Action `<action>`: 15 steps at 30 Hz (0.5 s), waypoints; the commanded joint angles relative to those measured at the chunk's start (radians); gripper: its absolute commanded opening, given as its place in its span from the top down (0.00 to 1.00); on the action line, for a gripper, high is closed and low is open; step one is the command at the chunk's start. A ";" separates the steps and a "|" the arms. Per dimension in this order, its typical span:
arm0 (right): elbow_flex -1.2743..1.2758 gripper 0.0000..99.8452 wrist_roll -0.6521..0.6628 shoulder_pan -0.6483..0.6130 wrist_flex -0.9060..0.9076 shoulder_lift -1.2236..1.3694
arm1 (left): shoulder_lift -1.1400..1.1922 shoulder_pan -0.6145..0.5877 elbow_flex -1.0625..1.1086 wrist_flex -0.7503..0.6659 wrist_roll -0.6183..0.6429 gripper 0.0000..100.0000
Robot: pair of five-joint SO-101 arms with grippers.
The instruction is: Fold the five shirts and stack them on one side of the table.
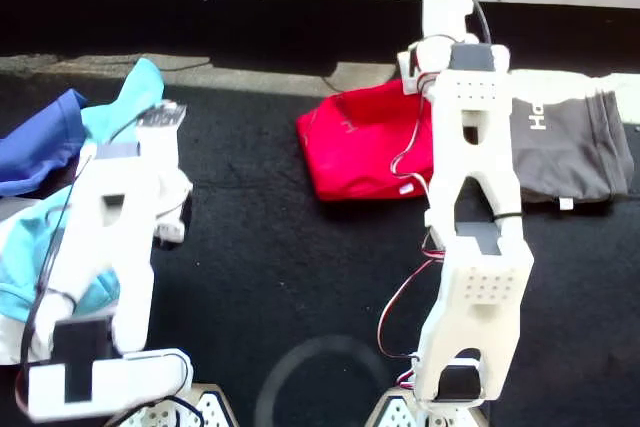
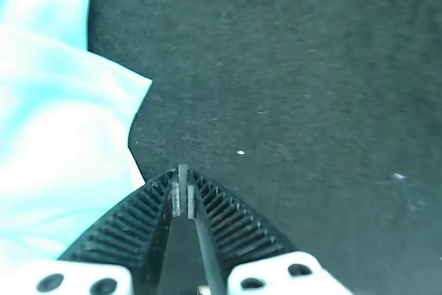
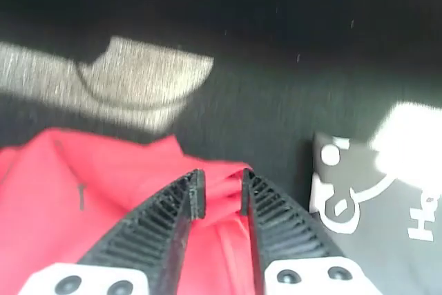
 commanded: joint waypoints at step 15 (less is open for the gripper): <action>-0.038 0.90 -0.008 0.002 0.027 -0.013 | -0.122 -0.015 0.120 -0.097 -0.009 0.99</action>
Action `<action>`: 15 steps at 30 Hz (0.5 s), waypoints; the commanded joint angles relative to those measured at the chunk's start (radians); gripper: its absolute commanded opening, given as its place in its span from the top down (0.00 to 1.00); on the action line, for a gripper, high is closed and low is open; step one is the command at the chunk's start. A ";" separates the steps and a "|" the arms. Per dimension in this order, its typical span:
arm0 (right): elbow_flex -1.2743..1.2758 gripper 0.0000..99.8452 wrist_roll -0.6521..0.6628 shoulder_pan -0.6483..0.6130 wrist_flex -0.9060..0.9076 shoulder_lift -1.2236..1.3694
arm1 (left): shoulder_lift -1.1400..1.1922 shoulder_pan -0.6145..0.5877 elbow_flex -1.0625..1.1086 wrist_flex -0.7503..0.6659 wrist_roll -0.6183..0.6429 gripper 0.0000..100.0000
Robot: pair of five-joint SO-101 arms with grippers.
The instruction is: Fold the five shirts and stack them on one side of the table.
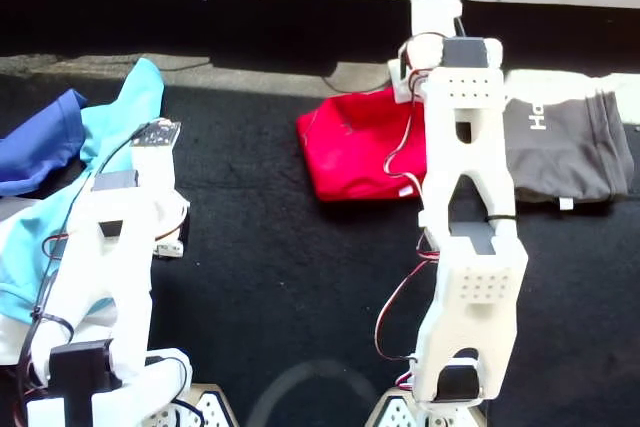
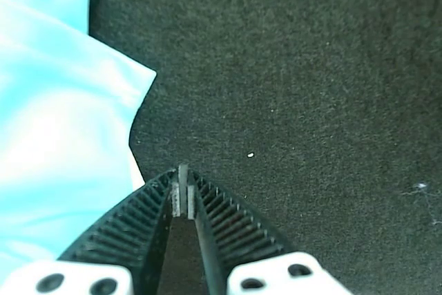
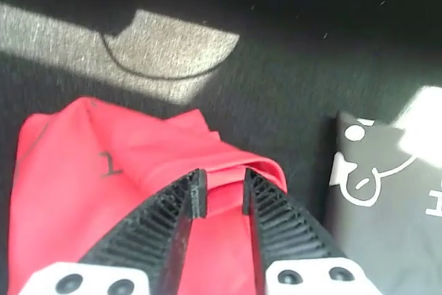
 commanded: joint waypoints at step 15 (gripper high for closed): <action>-0.303 0.86 -0.008 0.082 0.116 -0.038 | -0.041 -0.008 0.007 -0.032 -0.006 0.99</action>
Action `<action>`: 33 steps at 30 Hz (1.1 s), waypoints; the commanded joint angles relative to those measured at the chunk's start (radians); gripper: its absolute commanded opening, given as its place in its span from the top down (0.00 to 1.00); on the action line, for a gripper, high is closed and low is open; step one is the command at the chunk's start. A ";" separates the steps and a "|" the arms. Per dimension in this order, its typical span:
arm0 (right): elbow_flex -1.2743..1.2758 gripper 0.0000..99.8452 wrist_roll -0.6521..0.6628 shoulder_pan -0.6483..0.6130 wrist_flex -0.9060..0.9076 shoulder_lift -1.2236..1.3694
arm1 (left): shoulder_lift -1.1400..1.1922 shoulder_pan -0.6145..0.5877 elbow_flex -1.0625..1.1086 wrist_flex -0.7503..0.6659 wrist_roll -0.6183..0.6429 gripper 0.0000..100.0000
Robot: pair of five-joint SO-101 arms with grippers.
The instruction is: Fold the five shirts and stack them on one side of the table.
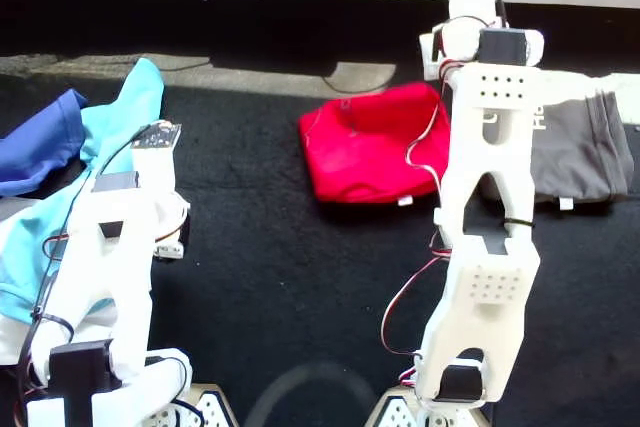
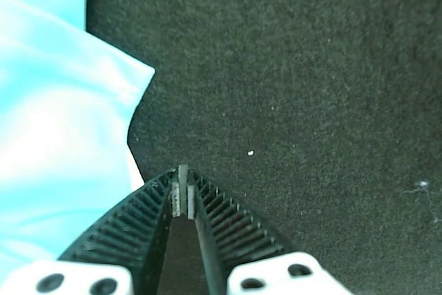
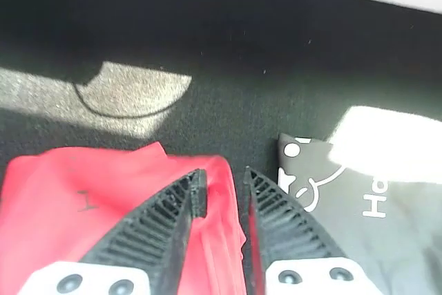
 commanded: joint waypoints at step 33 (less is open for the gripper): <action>-0.556 0.81 -0.008 -0.015 0.122 0.410 | -0.041 -0.008 0.001 -0.015 -0.006 0.99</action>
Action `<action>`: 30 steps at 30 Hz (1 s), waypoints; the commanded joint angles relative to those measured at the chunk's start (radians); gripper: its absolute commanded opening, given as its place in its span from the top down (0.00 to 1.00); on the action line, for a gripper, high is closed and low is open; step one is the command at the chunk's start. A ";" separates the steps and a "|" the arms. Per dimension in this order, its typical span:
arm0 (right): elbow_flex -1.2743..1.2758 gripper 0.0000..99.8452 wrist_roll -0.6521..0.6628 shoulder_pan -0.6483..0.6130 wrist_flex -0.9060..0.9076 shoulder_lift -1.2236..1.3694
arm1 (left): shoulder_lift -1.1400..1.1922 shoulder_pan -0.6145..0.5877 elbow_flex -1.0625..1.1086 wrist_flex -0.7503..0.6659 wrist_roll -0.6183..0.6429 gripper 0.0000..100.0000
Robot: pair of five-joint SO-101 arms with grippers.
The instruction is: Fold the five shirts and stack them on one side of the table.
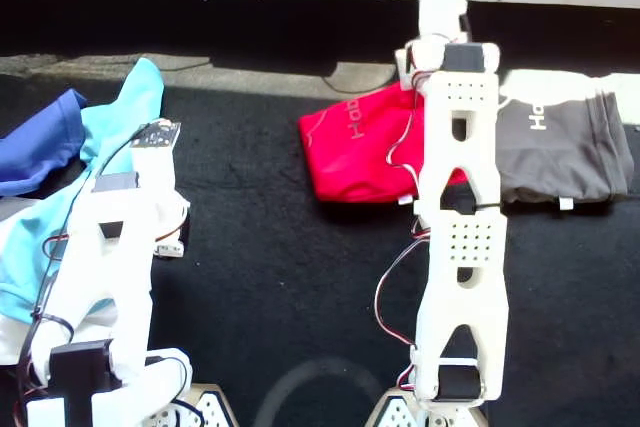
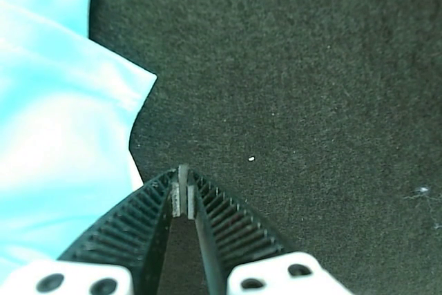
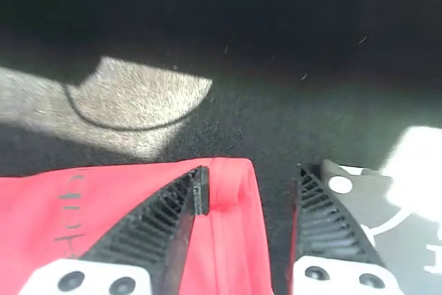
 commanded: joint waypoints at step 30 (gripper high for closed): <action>0.300 0.68 -0.092 -0.022 0.170 -0.004 | -0.041 -0.008 -0.004 -0.006 -0.006 0.99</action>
